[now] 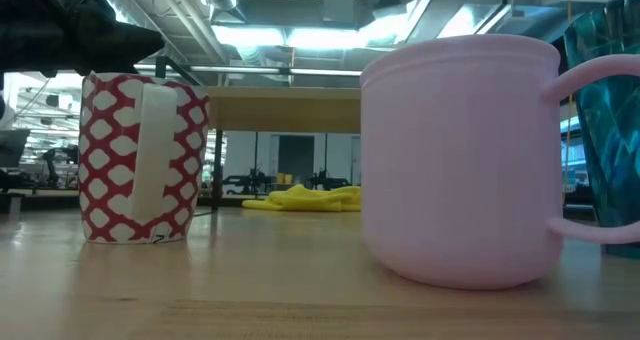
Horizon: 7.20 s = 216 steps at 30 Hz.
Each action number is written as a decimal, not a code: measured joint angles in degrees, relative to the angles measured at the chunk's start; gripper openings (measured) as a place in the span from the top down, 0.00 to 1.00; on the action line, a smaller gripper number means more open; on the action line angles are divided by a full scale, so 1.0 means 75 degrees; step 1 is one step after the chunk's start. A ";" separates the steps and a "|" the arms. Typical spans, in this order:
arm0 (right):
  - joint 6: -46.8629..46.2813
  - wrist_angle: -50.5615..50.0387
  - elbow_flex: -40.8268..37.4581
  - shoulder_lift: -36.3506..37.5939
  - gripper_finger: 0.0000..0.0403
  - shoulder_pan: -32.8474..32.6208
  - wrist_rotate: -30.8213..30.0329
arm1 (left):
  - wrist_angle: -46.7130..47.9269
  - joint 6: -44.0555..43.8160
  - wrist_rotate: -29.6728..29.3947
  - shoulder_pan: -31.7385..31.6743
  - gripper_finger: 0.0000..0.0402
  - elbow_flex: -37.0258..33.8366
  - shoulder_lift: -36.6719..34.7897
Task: Stack small to large cups/mugs on shelf
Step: Put the blue glass on the shelf
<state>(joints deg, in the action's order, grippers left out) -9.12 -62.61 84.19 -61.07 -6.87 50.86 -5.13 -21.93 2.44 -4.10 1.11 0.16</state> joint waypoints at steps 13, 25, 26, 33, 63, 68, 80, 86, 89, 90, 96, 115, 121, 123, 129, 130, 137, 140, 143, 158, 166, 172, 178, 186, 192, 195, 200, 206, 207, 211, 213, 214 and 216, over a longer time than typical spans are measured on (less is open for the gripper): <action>0.1318 -0.2029 0.4017 -0.2770 0.81 -0.1266 -0.9420 | 0.0000 -0.0001 0.0000 -0.0002 0.93 -0.0001 -0.0003; 0.0964 0.0108 0.5368 -0.3280 0.81 -0.1259 -0.9711 | 0.0000 -0.0001 -0.0001 -0.0001 0.93 -0.0001 0.0000; 0.0685 0.0276 0.5424 -0.3281 0.81 -0.1264 -0.9494 | -0.0001 -0.0003 0.0000 0.0000 0.93 -0.0001 0.0000; 0.0495 0.1835 0.5573 -0.3249 0.81 -0.1305 -0.8534 | 0.0000 -0.0002 -0.0002 -0.0001 0.93 -0.0001 -0.0003; -0.7518 -0.3647 0.0581 -0.2916 0.81 -0.2147 -0.5801 | -0.0004 -0.0003 -0.0003 0.0000 0.93 -0.0001 0.0000; -0.8074 -0.3632 -0.0115 -0.2911 0.81 -0.2270 -0.5672 | -0.0004 -0.0001 -0.0003 0.0000 0.93 -0.0001 0.0000; -0.9167 -0.2312 -0.0282 -0.2901 0.61 -0.2299 -0.6393 | -0.0006 -0.0003 -0.0003 0.0000 0.93 -0.0001 0.0000; -0.9580 -0.2295 -0.0613 -0.2901 0.54 -0.2430 -0.6409 | -0.0006 0.0000 -0.0003 0.0000 0.93 -0.0001 0.0000; -0.9580 -0.2003 -0.0949 -0.2911 0.55 -0.2428 -0.6180 | -0.0006 0.0000 -0.0003 0.0000 0.93 -0.0001 0.0000; -0.9575 -0.1880 -0.1022 -0.2916 0.55 -0.2428 -0.6137 | -0.0006 0.0000 -0.0003 0.0000 0.93 -0.0001 0.0000; -0.9571 -0.1558 -0.1245 -0.2900 0.55 -0.2428 -0.6105 | -0.0006 0.0000 -0.0003 0.0000 0.93 -0.0001 0.0000; -0.9498 -0.1271 -0.2038 -0.2904 0.59 -0.2428 -0.5696 | -0.0006 -0.0003 -0.0003 0.0000 0.93 -0.0001 0.0000; -0.9495 -0.1274 -0.2038 -0.2904 0.75 -0.2428 -0.5727 | -0.0006 0.0000 -0.0003 -0.0002 0.93 -0.0001 0.0000; -0.9495 -0.1249 -0.2038 -0.2904 0.81 -0.2428 -0.5770 | -0.0004 -0.0003 0.0000 0.0000 0.93 -0.0001 -0.0001; -0.9310 -0.0957 -0.2038 -0.2904 0.97 -0.2430 -0.5858 | -0.0006 -0.0003 -0.0003 -0.0001 0.93 -0.0001 0.0000; -0.9204 -0.0896 -0.2038 -0.2907 0.97 -0.2428 -0.5857 | -0.0006 -0.0003 -0.0002 -0.0001 0.93 -0.0001 0.0000; -0.8306 -0.0953 -0.1478 -0.2916 0.95 -0.2147 -0.5836 | -0.0005 -0.0003 -0.0001 0.0000 0.93 -0.0001 0.0000; -0.7739 -0.1507 -0.0706 -0.2916 0.97 -0.2003 -0.6017 | -0.0004 -0.0003 -0.0001 -0.0001 0.93 -0.0001 -0.0002; -0.7241 -0.2166 0.0235 -0.2913 0.97 -0.1892 -0.6453 | -0.0003 -0.0003 -0.0001 -0.0002 0.93 -0.0001 -0.0001; -0.3492 -0.3635 0.3957 -0.3934 0.97 -0.0096 -0.8096 | -0.0003 0.0000 -0.0002 -0.0003 0.93 -0.0001 -0.0002; -0.2737 -0.3657 0.4417 -0.4161 0.96 0.1375 -0.7905 | -0.0003 -0.0002 -0.0001 0.0000 0.93 -0.0001 -0.0001; -0.2756 -0.3669 0.4367 -0.4101 0.96 0.2049 -0.7780 | -0.0004 -0.0001 -0.0003 -0.0003 0.93 -0.0001 0.0000; -0.2546 -0.3663 0.4367 -0.4123 0.96 0.2674 -0.7737 | -0.0006 -0.0003 -0.0003 0.0000 0.93 -0.0001 0.0000; -0.3081 -0.3630 0.4197 -0.4143 0.94 0.2974 -0.6878 | -0.0003 0.0000 -0.0003 -0.0002 0.93 -0.0001 0.0000; -0.3385 -0.3513 0.3173 -0.4115 0.94 0.2785 -0.6587 | -0.0003 -0.0002 -0.0002 -0.0003 0.93 -0.0001 -0.0002; -0.3381 -0.3482 0.2876 -0.4079 0.94 0.2665 -0.6850 | -0.0006 -0.0003 0.0000 0.0000 0.93 -0.0001 -0.0003; -0.3446 -0.3676 0.3418 -0.4156 0.94 0.2652 -0.7423 | -0.0004 0.0000 0.0000 -0.0002 0.93 -0.0001 0.0000; -0.3735 -0.3723 0.4132 -0.4114 0.97 0.2699 -0.7489 | -0.0004 0.0000 0.0000 -0.0003 0.93 -0.0001 -0.0001; -0.3784 -0.3745 0.4134 -0.4116 0.97 0.2721 -0.7305 | -0.0004 -0.0001 0.0000 -0.0001 0.93 -0.0001 -0.0002; -0.4104 -0.3709 0.4099 -0.4114 0.95 0.2795 -0.6567 | -0.0006 -0.0003 0.0000 -0.0003 0.93 -0.0001 0.0000; -0.4124 -0.3681 0.4096 -0.4114 0.94 0.2795 -0.6530 | -0.0006 0.0000 -0.0003 -0.0003 0.93 -0.0001 0.0000; -0.4121 -0.3680 0.4096 -0.4114 0.94 0.2795 -0.6529 | -0.0006 0.0000 -0.0002 -0.0003 0.93 -0.0001 -0.0001; -0.4124 -0.3681 0.4096 -0.4114 0.94 0.2795 -0.6530 | -0.0006 -0.0002 -0.0002 -0.0003 0.93 -0.0001 -0.0001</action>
<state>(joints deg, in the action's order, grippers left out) -40.05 -90.21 114.91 -91.92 14.09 1.89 -5.17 -21.95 2.42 -4.12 1.10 0.15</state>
